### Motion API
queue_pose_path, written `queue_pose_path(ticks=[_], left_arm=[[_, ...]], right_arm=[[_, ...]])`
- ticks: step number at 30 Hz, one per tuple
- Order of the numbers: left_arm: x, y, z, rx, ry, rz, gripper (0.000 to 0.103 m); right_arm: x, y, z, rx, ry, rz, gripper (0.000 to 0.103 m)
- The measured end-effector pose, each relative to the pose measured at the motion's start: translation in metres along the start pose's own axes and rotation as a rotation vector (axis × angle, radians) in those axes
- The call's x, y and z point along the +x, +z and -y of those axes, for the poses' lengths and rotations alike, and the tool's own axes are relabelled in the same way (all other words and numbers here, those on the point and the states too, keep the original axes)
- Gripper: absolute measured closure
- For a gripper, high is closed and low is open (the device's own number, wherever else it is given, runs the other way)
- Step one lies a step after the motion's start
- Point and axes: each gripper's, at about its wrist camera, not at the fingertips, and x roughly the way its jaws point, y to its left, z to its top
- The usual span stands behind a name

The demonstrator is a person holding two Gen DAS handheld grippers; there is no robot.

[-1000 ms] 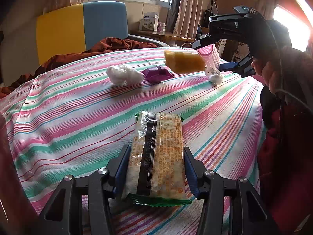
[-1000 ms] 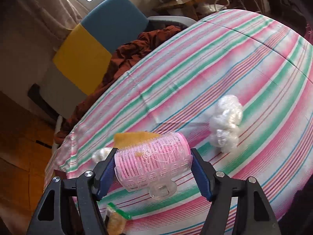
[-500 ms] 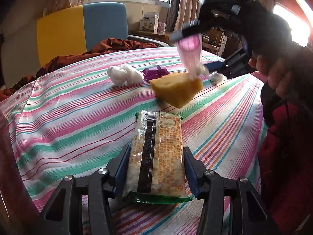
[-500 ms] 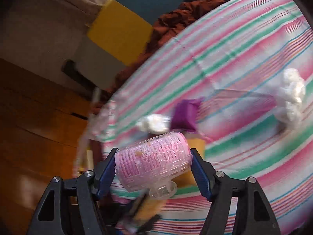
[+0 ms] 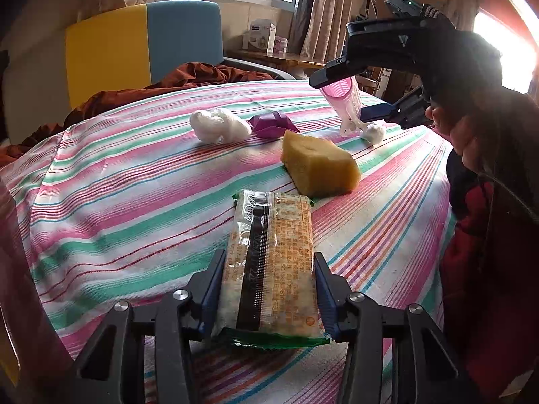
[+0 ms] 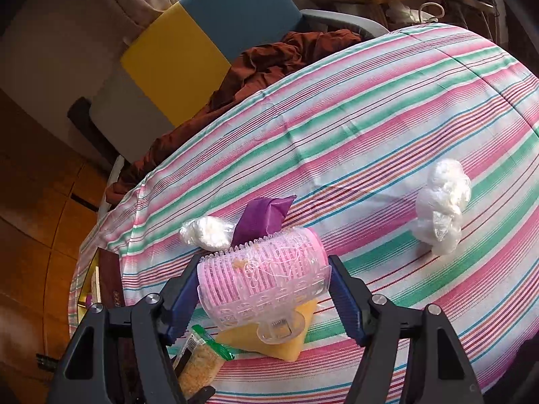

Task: Organize objects
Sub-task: 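Carry the cracker packet and pink roller over the gold box with both grippers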

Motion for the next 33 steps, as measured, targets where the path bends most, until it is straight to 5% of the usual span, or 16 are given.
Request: queue_pose_path(ticks=[10, 19, 23, 28, 33], left_arm=[[-0.034, 0.004, -0.001, -0.053, 0.039, 0.015, 0.054], [-0.123, 0.015, -0.050, -0.214, 0.117, 0.171, 0.054], [-0.169, 0.012, -0.090, -0.285, 0.237, 0.234, 0.054], [-0.211, -0.005, -0.142, -0.389, 0.410, 0.259, 0.054], [-0.236, -0.034, -0.181, -0.484, 0.503, 0.261, 0.054]], right_arm=[[-0.005, -0.004, -0.019, -0.111, -0.022, 0.052, 0.031], [-0.005, -0.011, -0.037, -0.192, -0.059, 0.060, 0.031], [-0.001, -0.026, -0.071, -0.292, -0.062, 0.056, 0.031], [0.013, -0.060, -0.141, -0.439, 0.033, 0.020, 0.031], [0.037, -0.101, -0.215, -0.598, 0.121, -0.043, 0.031]])
